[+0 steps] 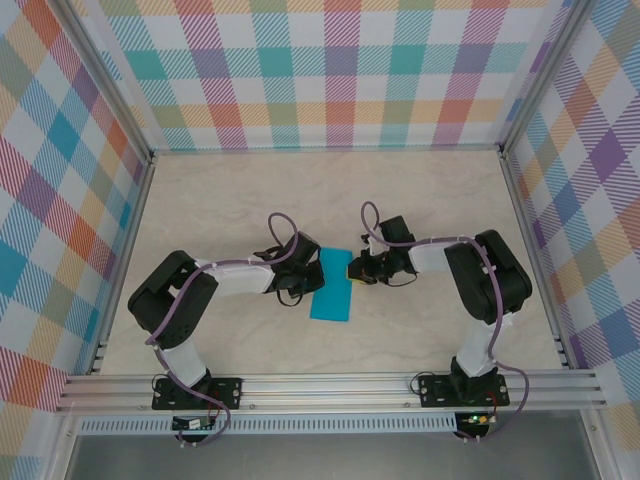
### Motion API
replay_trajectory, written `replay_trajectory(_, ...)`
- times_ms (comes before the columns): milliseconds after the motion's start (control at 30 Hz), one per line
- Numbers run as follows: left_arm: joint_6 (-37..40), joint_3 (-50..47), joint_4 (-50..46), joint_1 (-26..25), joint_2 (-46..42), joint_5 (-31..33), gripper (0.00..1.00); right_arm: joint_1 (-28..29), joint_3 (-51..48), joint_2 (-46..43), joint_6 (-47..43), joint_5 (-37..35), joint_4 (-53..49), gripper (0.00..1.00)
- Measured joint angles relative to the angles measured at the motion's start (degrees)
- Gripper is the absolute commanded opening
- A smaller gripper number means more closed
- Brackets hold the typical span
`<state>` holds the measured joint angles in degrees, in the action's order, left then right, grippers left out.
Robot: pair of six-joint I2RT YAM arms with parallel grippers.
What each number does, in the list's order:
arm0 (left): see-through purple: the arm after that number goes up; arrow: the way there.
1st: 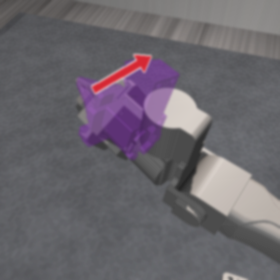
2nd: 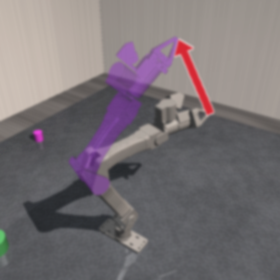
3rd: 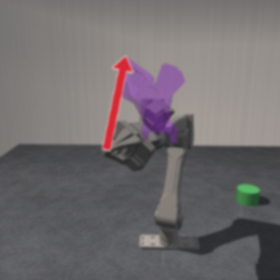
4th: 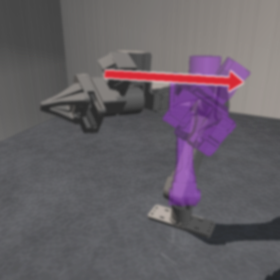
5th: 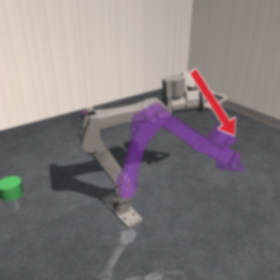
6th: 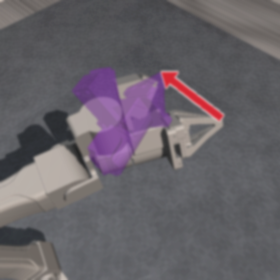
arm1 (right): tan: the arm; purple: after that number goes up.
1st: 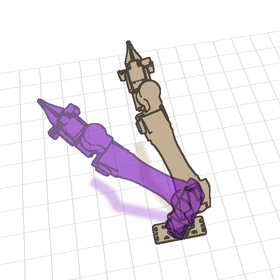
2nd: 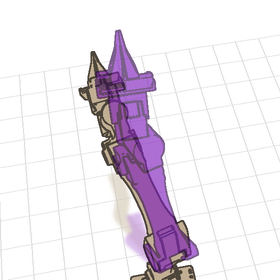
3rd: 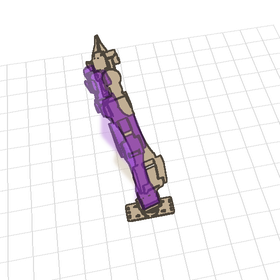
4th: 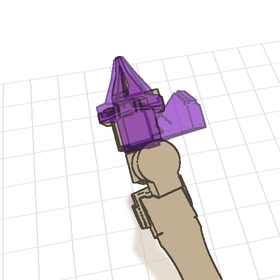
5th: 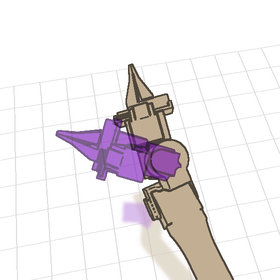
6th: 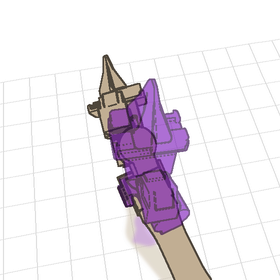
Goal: Fold a paper plane with a square sheet of paper (pick it up from the middle)
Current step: Fold the square sheet of paper in half at the center of the table.
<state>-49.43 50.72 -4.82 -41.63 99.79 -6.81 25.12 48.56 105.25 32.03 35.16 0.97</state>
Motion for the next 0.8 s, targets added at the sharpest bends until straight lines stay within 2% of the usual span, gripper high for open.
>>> replay_trajectory(333,0.0,0.0,0.0,0.0,0.0,0.0,0.0,-2.0,5.5,-0.8,0.0,2.0,-1.0,0.08)
replay_trajectory(633,0.0,0.0,-0.1,0.0,0.0,0.0,0.0,-3.1,7.3,5.9,0.3,2.4,-1.9,0.09)
replay_trajectory(800,0.0,0.0,-0.2,0.0,-0.1,0.0,0.0,-3.3,8.2,6.1,1.9,3.1,-2.7,0.12)
